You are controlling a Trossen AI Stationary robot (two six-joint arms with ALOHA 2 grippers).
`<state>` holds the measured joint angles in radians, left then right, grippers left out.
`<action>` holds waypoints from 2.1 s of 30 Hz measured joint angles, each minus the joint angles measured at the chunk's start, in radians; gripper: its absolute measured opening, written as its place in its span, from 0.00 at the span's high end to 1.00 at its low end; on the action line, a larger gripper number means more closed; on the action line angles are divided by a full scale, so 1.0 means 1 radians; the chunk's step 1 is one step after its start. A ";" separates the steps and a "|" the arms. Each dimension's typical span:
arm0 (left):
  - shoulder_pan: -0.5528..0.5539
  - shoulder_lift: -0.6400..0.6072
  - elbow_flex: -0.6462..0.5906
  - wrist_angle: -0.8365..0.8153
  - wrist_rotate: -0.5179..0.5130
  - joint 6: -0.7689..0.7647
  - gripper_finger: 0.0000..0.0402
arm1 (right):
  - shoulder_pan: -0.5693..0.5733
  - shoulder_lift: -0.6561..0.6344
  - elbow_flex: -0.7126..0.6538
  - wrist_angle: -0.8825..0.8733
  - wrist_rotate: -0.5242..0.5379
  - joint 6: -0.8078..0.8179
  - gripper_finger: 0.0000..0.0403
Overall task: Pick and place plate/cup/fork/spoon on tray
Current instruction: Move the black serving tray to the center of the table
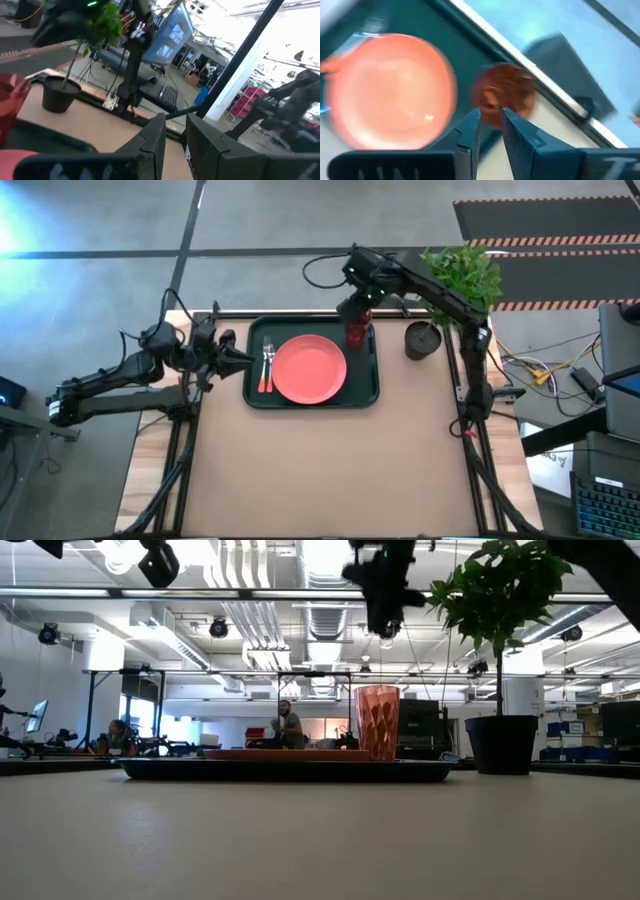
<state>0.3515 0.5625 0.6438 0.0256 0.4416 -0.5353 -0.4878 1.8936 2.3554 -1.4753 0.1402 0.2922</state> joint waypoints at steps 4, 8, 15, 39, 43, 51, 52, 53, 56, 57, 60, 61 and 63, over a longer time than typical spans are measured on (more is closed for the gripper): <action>0.000 0.000 0.000 -0.069 -0.001 0.059 0.85 | 0.110 -0.067 0.001 0.024 -0.070 0.017 0.86; 0.000 0.000 0.000 -0.229 -0.066 0.121 0.85 | 0.259 -0.112 0.001 0.011 -0.062 0.063 0.92; 0.000 0.033 -0.001 -0.571 -0.215 0.134 0.87 | 0.525 -0.131 0.000 -0.016 0.065 0.180 0.98; -0.179 0.410 -0.114 -0.726 -0.538 0.042 1.00 | 0.936 -0.091 -0.155 -0.067 0.641 0.631 0.98; -0.223 0.507 -0.157 -0.654 -0.537 -0.008 1.00 | 0.920 -0.093 -0.186 -0.094 0.637 0.646 0.98; -0.248 0.546 -0.128 -0.673 -0.528 -0.004 1.00 | 0.794 -0.126 -0.487 -0.078 0.428 0.667 0.98; -0.248 0.537 -0.126 -0.670 -0.528 -0.004 1.00 | 0.774 -0.138 -0.542 -0.042 0.403 0.655 0.98; -0.248 0.525 -0.125 -0.666 -0.528 -0.004 1.00 | 0.755 -0.154 -0.598 0.021 0.371 0.628 0.98; -0.249 0.493 -0.130 -0.676 -0.526 -0.009 1.00 | 0.694 -0.218 -0.788 0.327 0.249 0.508 0.98; -0.249 0.482 -0.131 -0.681 -0.526 -0.010 1.00 | 0.673 -0.240 -0.853 0.445 0.211 0.470 0.98; -0.250 0.448 -0.132 -0.683 -0.525 -0.015 1.00 | 0.613 -0.297 -1.028 0.677 0.165 0.443 0.98; -0.250 0.438 -0.132 -0.690 -0.525 -0.022 1.00 | 0.595 -0.310 -1.075 0.707 0.159 0.452 0.98; -0.250 0.418 -0.132 -0.713 -0.525 -0.034 1.00 | 0.563 -0.331 -1.155 0.739 0.124 0.475 0.98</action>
<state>0.1017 0.9809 0.5121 -0.6870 -0.0837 -0.5690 0.0750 1.5628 1.2007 -0.7368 0.2642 0.7668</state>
